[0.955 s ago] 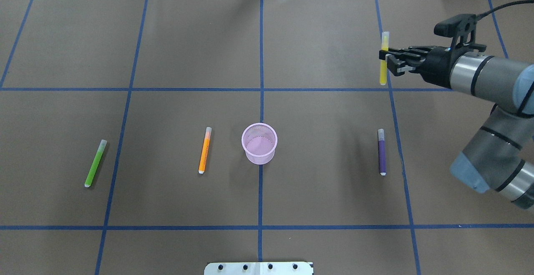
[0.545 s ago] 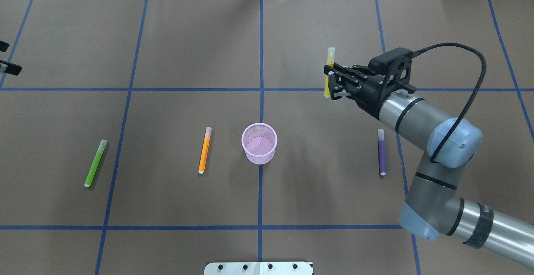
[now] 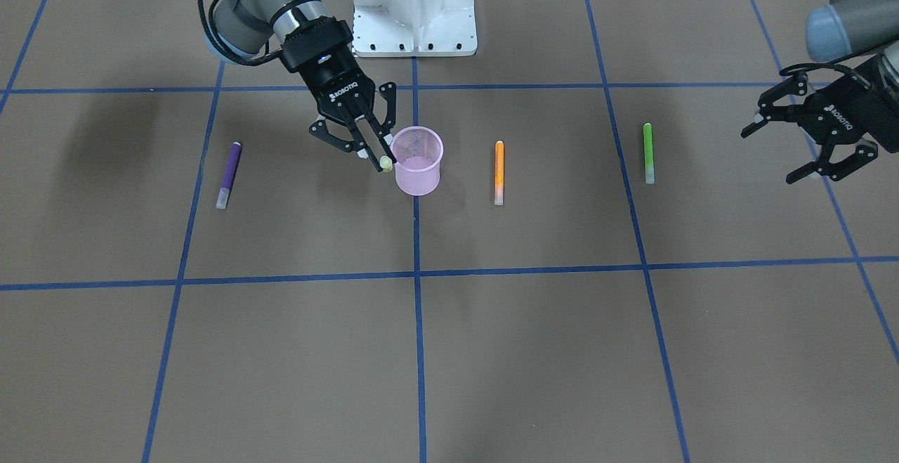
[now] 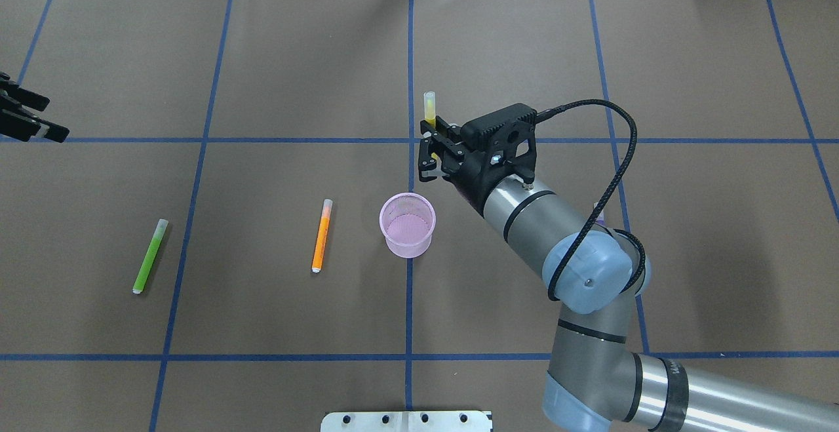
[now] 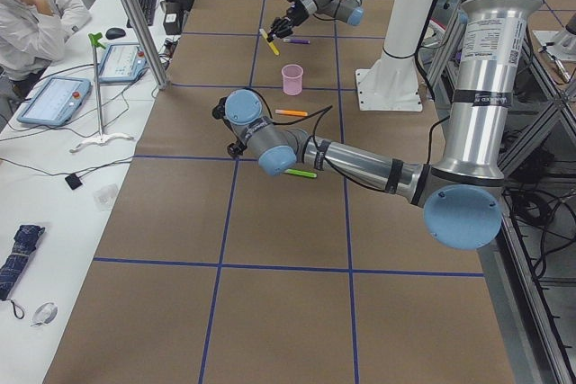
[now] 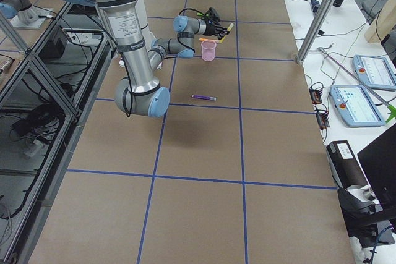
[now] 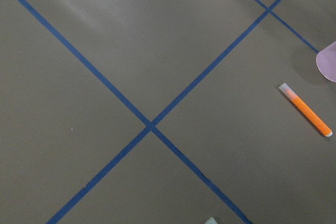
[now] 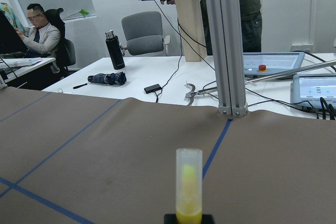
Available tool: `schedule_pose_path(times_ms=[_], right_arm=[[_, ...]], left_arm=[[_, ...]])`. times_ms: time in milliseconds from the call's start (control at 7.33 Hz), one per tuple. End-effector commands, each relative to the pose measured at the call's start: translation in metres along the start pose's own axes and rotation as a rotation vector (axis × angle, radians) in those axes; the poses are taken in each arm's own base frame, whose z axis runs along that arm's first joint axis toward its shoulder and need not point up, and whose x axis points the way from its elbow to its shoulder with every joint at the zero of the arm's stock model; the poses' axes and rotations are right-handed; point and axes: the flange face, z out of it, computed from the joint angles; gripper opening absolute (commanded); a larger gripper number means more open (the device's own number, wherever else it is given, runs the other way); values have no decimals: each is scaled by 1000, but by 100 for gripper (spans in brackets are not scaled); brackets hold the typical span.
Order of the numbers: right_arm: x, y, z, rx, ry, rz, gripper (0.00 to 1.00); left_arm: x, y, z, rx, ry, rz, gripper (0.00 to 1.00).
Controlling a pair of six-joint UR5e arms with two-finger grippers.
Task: Collect pens into pen holder
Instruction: 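Carry the held yellow marker with the right gripper over the lavender cup, then open the right gripper to drop the yellow marker into the cup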
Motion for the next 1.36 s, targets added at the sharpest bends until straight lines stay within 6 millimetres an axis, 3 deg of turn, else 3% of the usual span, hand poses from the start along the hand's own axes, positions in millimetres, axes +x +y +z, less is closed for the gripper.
schedule_pose_path(times_ms=[0,136,273,409,682,955,1091,1227], right_arm=[[-44,36,-15,-4,18,-11,0],[-57,54,-24,-11,23,-21,0],[-68,72,-33,-17,30,-29,11],[-71,75,-34,-13,34,-25,43],[-74,72,-35,-4,27,-7,82],[-74,66,-36,2,23,34,98],[-71,54,-34,5,13,47,98],[-56,42,-23,-42,-18,96,98]], left_arm=[[1,1,6,-10,7,-11,100],[2,1,8,-12,9,-21,100],[3,0,9,-13,11,-20,100],[3,0,9,-13,11,-18,100],[5,1,13,-18,16,-17,100],[6,1,15,-21,20,-16,100],[10,1,22,-33,27,-56,100],[19,2,48,-55,-15,-142,100]])
